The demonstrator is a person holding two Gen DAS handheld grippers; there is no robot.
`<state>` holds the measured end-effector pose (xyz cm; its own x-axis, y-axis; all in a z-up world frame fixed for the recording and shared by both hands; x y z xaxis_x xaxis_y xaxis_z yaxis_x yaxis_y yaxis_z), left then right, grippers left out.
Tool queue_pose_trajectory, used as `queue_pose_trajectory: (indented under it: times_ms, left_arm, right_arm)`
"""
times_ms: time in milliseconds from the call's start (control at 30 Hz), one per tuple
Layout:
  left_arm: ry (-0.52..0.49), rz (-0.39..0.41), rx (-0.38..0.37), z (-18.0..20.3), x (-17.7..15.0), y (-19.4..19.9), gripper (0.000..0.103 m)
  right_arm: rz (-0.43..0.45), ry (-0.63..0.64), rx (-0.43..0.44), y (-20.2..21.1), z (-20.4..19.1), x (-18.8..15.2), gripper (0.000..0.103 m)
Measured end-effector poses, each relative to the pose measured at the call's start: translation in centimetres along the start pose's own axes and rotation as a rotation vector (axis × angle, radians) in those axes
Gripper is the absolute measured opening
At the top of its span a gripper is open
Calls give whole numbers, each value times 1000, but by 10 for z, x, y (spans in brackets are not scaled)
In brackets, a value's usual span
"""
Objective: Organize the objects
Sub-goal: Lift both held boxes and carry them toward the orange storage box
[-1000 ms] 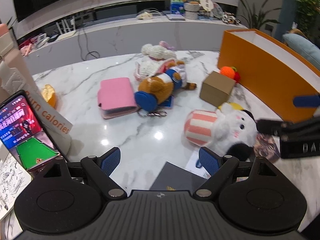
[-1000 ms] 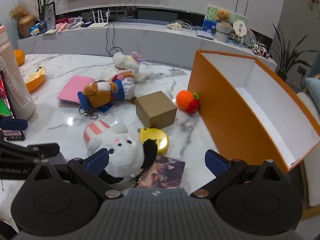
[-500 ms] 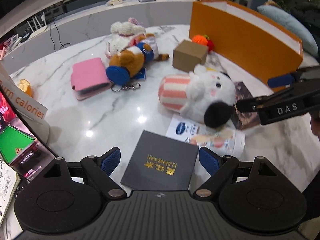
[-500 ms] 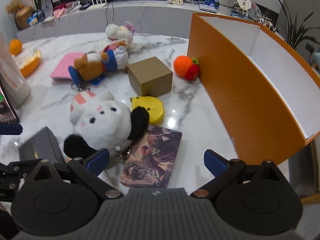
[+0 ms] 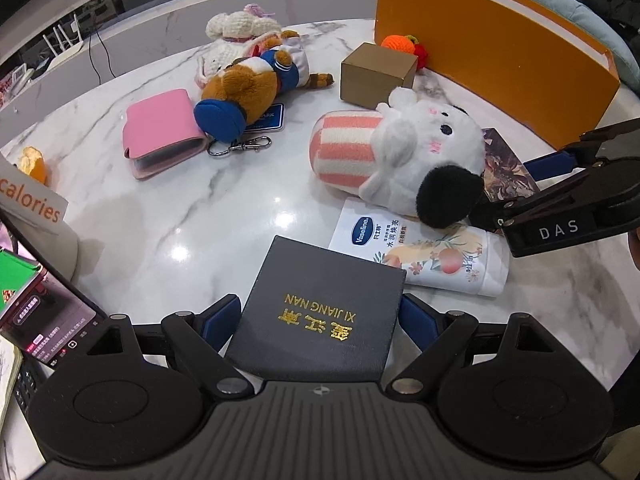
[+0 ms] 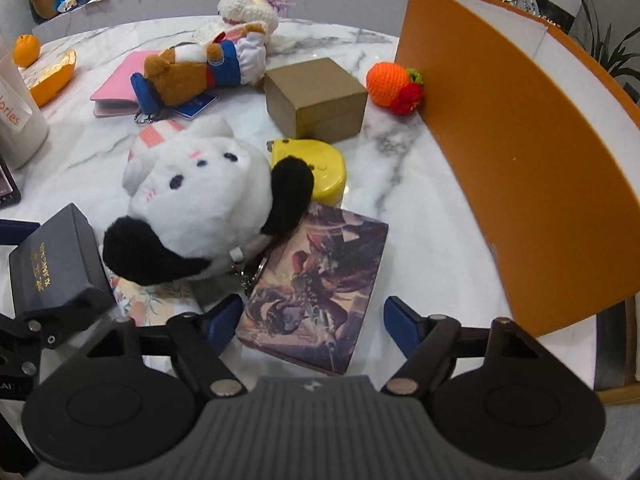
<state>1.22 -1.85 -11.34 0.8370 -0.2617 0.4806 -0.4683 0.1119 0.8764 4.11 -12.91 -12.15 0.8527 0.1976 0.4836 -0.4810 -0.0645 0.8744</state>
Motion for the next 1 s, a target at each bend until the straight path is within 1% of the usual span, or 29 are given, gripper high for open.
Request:
queue_pose_trajectory:
  times_ms: [300, 367, 433, 533, 567, 633, 833, 1000]
  left_arm:
    - [-2, 0, -3, 1, 0, -5, 101]
    - [5, -8, -9, 0, -1, -8, 101]
    - [8, -36, -16, 0, -4, -12, 100]
    - [7, -26, -24, 1, -4, -12, 99]
    - [0, -25, -22, 2, -4, -12, 98]
    - [1, -23, -25, 3, -4, -11, 95]
    - [17, -18, -29, 0, -5, -9, 94]
    - [66, 5, -41, -7, 2, 1, 94]
  right_arm:
    - [12, -9, 18, -4, -1, 4, 77]
    - [16, -7, 19, -5, -2, 4, 78]
    - [19, -4, 20, -5, -2, 5, 78]
    - [23, 3, 24, -5, -2, 5, 78]
    - [23, 5, 26, -5, -2, 5, 77]
    - [27, 17, 29, -4, -4, 6, 70]
    - [15, 26, 30, -3, -2, 6, 68]
    - [20, 14, 29, 4, 4, 3, 65]
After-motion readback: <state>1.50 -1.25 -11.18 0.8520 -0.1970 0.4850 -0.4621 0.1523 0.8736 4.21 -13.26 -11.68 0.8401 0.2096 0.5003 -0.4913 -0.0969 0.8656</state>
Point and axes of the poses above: each gripper's, at about its wrist camera, not at the fingertips, and y roughly against the way its jaws point, z to its right, x to its top, the point moved 8 cm from there along -y, roughly the way its jaws point, and after that the axes turned 1 degree about y, right-handed, at the moved point
